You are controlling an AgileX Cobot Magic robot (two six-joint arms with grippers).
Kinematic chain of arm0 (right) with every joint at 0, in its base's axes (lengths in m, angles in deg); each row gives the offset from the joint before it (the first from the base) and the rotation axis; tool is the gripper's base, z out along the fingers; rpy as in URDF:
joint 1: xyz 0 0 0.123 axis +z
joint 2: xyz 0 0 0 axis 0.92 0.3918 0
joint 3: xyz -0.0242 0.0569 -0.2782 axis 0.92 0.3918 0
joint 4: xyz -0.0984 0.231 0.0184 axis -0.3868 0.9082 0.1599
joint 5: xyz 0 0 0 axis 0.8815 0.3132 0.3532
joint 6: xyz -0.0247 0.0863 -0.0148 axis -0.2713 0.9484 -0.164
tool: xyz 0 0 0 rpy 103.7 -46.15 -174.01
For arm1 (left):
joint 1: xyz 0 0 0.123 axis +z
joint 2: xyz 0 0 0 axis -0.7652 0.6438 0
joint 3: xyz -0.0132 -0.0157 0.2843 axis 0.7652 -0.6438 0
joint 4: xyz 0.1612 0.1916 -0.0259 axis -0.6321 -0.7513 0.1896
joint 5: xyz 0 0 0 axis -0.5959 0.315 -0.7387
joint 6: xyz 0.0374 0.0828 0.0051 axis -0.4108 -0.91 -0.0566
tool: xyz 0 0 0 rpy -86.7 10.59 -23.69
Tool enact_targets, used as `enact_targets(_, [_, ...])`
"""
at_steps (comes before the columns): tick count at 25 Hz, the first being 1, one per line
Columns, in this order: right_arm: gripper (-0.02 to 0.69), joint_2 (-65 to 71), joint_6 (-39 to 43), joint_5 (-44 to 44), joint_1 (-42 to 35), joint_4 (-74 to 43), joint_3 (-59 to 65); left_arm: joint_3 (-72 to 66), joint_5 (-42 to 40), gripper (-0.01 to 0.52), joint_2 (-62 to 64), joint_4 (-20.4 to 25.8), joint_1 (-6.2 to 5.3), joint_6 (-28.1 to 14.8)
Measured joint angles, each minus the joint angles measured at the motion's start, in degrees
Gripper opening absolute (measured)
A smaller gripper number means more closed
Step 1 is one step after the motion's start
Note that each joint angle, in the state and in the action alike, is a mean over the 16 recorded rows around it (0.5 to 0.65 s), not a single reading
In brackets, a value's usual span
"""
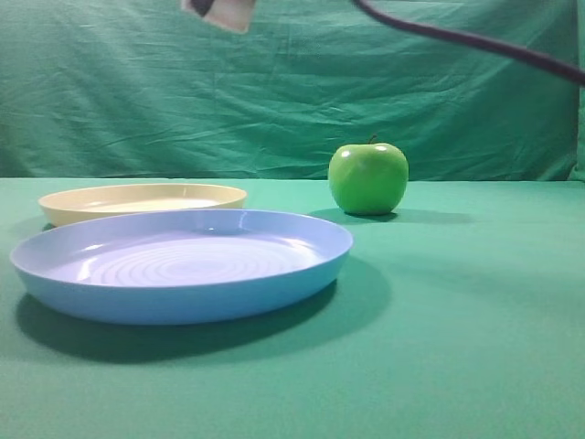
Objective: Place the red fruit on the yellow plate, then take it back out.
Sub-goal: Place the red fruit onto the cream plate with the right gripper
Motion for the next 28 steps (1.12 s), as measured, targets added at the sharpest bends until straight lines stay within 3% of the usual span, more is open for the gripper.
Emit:
enact_targets(4, [0.255,4.49,-0.78,-3.14,0.47,0.02,-0.93,0.00,0.00,0.000,0.00,0.00,0.00,0.00])
enact_targets(10, [0.416,7.66,-1.13,-5.80,0.52,-0.05,-1.12,0.00,0.00,0.000,0.00,0.00,0.00,0.00])
enact_targets(14, [0.523,7.52,-1.14,-4.55,0.52,-0.70,-1.53,0.00,0.00,0.000,0.00,0.00,0.00,0.00])
enact_targets(17, [0.565,6.14,-1.06,-1.36,0.52,-1.46,-2.47,0.00,0.00,0.000,0.00,0.00,0.00,0.00])
enact_targets(21, [0.503,2.87,-0.33,5.56,0.52,-2.53,-4.46,0.00,0.00,0.000,0.00,0.00,0.00,0.00])
enact_targets(28, [0.228,-5.63,4.67,20.38,0.52,-4.81,-8.08,0.00,0.00,0.000,0.00,0.00,0.00,0.00])
